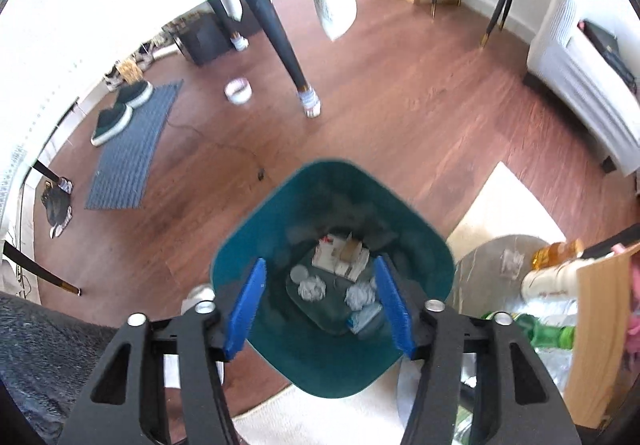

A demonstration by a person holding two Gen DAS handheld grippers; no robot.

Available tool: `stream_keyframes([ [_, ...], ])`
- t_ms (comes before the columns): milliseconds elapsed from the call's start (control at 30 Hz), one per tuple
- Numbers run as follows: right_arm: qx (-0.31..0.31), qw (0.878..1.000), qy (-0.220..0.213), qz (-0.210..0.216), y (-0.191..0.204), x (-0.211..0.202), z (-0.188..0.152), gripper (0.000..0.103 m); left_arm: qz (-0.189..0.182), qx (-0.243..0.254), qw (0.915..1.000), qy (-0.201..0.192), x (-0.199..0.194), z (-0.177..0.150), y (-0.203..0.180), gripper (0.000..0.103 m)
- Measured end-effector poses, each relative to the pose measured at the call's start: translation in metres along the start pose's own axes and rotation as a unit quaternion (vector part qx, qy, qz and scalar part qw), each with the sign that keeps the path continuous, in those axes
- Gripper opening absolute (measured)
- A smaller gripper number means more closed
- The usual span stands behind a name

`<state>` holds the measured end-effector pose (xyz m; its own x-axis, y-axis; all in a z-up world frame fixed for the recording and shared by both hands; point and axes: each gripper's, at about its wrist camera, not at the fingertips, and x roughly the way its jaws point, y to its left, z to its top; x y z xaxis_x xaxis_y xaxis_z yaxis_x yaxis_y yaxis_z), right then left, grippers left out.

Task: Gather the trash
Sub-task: 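Move both tools back to the table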

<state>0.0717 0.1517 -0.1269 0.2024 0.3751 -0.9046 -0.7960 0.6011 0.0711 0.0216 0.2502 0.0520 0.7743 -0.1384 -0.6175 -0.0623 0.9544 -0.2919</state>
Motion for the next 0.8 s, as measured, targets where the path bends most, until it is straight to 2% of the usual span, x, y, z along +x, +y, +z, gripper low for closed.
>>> stream_keyframes([
  [100, -0.001, 0.999, -0.035, 0.0, -0.001, -0.026, 0.005, 0.049, 0.0, 0.01, 0.9998, -0.015, -0.007, 0.005, -0.009, 0.029],
  [233, 0.0, 0.996, -0.083, -0.012, -0.009, -0.064, 0.007, 0.049, -0.009, 0.015, 0.9995, -0.026, -0.01, 0.011, -0.02, 0.029],
  [400, 0.018, 0.991, -0.127, -0.037, -0.035, -0.104, 0.0, 0.046, -0.018, 0.017, 0.9993, -0.028, -0.002, 0.015, -0.038, 0.031],
  [800, 0.074, 0.976, -0.173, -0.112, -0.117, -0.166, -0.035, 0.046, -0.036, 0.057, 0.9977, -0.01, 0.039, 0.012, -0.102, 0.042],
])
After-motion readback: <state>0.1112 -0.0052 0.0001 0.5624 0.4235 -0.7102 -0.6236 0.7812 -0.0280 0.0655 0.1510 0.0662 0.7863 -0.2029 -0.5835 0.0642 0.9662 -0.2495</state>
